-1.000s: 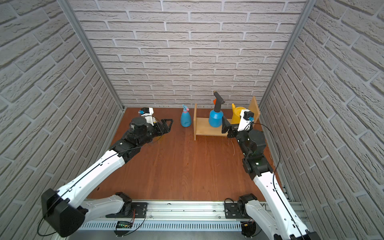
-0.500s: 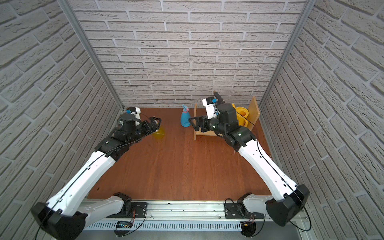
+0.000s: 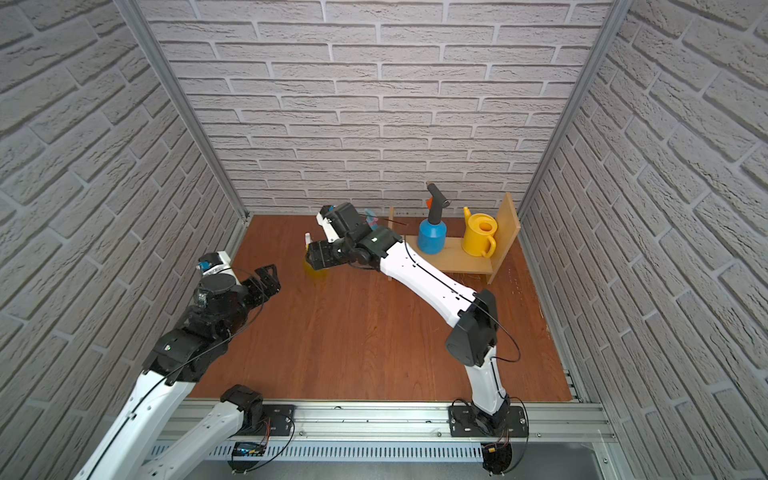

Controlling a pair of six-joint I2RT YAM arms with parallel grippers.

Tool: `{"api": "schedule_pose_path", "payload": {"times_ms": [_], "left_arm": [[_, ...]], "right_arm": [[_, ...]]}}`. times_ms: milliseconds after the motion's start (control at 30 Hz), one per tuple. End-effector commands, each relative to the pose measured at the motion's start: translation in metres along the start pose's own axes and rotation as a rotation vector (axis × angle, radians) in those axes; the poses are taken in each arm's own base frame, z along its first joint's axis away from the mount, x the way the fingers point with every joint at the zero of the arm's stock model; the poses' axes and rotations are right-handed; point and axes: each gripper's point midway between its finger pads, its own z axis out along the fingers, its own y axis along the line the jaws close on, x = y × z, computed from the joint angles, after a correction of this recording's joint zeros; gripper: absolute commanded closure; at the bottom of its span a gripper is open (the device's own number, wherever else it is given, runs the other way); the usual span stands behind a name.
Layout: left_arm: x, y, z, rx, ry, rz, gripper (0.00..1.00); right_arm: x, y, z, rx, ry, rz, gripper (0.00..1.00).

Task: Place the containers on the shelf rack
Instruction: 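Pick up a container from the center of the board.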

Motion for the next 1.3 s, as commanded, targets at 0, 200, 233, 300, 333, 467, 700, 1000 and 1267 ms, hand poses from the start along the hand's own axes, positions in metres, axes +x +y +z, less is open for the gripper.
{"api": "schedule_pose_path", "payload": {"times_ms": [0, 200, 233, 300, 333, 467, 700, 1000, 1267], "left_arm": [[-0.009, 0.013, -0.003, -0.04, -0.079, -0.051, 0.02], [-0.008, 0.02, -0.006, -0.056, -0.091, -0.04, 0.02], [-0.008, 0.021, -0.007, -0.058, -0.096, -0.037, 0.02], [-0.01, 0.023, -0.009, -0.061, -0.108, -0.035, 0.02], [-0.01, 0.023, -0.009, -0.062, -0.113, -0.033, 0.02], [-0.014, 0.024, -0.012, -0.066, -0.13, -0.023, 0.02], [-0.017, 0.023, -0.016, -0.059, -0.132, -0.002, 0.02], [-0.019, 0.022, -0.02, -0.051, -0.128, 0.014, 0.02], [-0.022, 0.02, -0.024, -0.039, -0.133, 0.023, 0.02]], "right_arm": [[-0.007, -0.016, 0.014, 0.157, -0.024, 0.112, 0.19], [-0.026, -0.026, 0.043, 0.2, -0.118, 0.115, 0.27], [-0.029, -0.027, 0.047, 0.204, -0.13, 0.109, 0.27], [-0.034, -0.026, 0.054, 0.198, -0.148, 0.093, 0.28], [-0.036, -0.026, 0.059, 0.194, -0.156, 0.088, 0.28], [-0.044, -0.025, 0.074, 0.171, -0.197, 0.068, 0.3], [-0.055, -0.028, 0.095, 0.14, -0.254, 0.067, 0.38], [-0.058, -0.039, 0.107, 0.186, -0.285, 0.032, 0.6], [-0.06, -0.032, 0.09, 0.198, -0.265, -0.074, 0.82]]}}
